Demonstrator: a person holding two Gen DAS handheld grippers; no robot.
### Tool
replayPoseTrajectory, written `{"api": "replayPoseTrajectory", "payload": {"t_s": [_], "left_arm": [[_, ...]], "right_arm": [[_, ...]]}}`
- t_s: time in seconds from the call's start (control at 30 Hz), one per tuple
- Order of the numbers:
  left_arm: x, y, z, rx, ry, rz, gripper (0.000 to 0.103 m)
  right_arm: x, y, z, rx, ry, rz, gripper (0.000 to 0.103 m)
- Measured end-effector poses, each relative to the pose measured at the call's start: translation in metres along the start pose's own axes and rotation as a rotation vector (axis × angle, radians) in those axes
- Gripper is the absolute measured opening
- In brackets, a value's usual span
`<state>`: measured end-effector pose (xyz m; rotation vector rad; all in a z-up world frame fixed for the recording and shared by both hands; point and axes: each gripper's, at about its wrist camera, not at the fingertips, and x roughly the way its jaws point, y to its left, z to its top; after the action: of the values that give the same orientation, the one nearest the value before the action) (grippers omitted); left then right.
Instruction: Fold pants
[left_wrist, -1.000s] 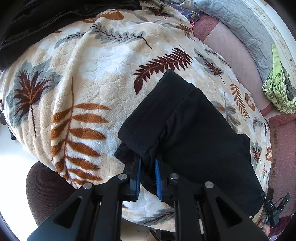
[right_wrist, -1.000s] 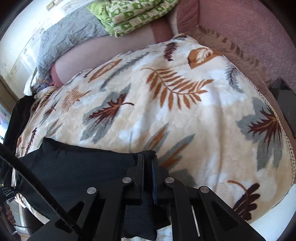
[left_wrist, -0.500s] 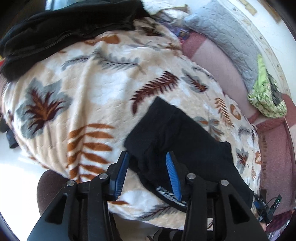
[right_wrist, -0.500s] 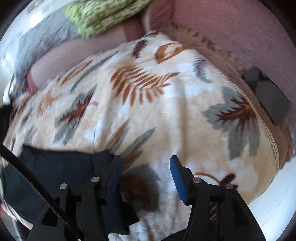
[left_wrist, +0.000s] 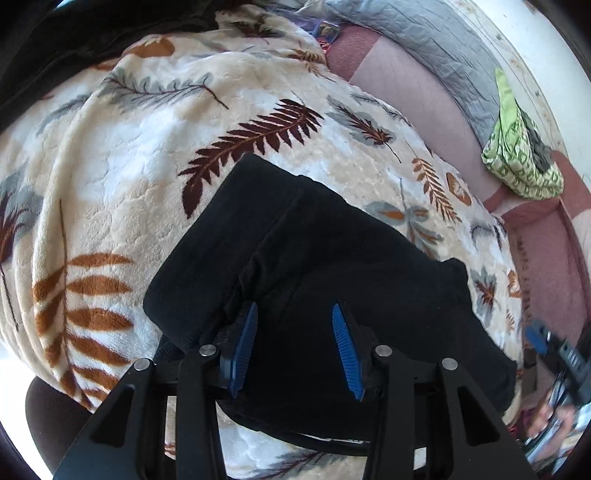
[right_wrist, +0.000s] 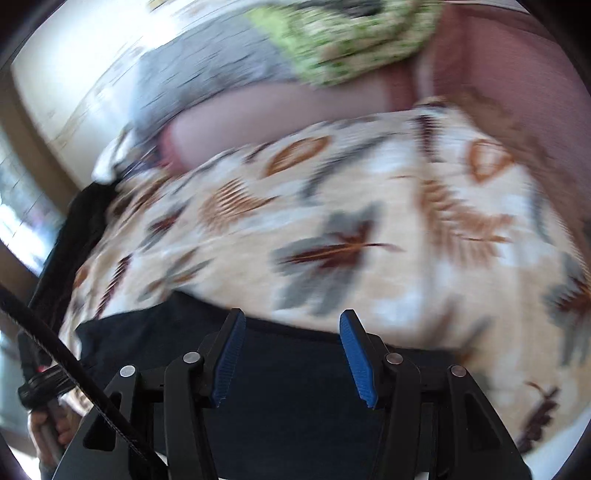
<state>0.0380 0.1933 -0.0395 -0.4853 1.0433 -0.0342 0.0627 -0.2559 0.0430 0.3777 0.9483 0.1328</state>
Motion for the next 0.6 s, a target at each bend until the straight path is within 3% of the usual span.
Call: {"api": "replayPoseTrajectory", "payload": {"t_s": [0.17, 0.27, 0.3, 0.37, 0.4, 0.43, 0.47, 0.5, 0.53, 0.6], "left_arm": [[0.003, -0.002, -0.002, 0.001, -0.027, 0.007, 0.042], [0.004, 0.001, -0.002, -0.004, -0.029, -0.013, 0.042], [0.004, 0.003, -0.001, -0.011, -0.027, -0.026, 0.042], [0.004, 0.006, -0.001, -0.022, -0.024, -0.044, 0.042], [0.004, 0.007, -0.001, -0.027, -0.023, -0.052, 0.042], [0.003, 0.008, -0.001, -0.03, -0.023, -0.055, 0.042], [0.003, 0.008, -0.001, -0.029, -0.024, -0.054, 0.042], [0.004, 0.007, -0.001, -0.025, -0.026, -0.049, 0.042], [0.003, 0.006, -0.002, -0.02, -0.029, -0.045, 0.042], [0.003, 0.004, -0.003, -0.006, -0.033, -0.032, 0.042]], "right_arm": [[0.079, 0.091, 0.01, -0.153, 0.14, 0.203, 0.054], [0.136, 0.126, 0.01, -0.151, 0.274, 0.288, 0.053], [0.156, 0.133, 0.01, -0.157, 0.314, 0.265, 0.052], [0.187, 0.135, 0.013, -0.161, 0.359, 0.172, 0.036], [0.194, 0.133, 0.019, -0.145, 0.343, 0.149, 0.023], [0.195, 0.131, 0.027, -0.133, 0.303, 0.125, 0.022], [0.194, 0.13, 0.038, -0.14, 0.24, 0.024, 0.027], [0.191, 0.128, 0.045, -0.153, 0.194, -0.087, 0.04], [0.187, 0.125, 0.05, -0.154, 0.162, -0.136, 0.042], [0.17, 0.112, 0.055, -0.104, 0.146, -0.053, 0.043]]}}
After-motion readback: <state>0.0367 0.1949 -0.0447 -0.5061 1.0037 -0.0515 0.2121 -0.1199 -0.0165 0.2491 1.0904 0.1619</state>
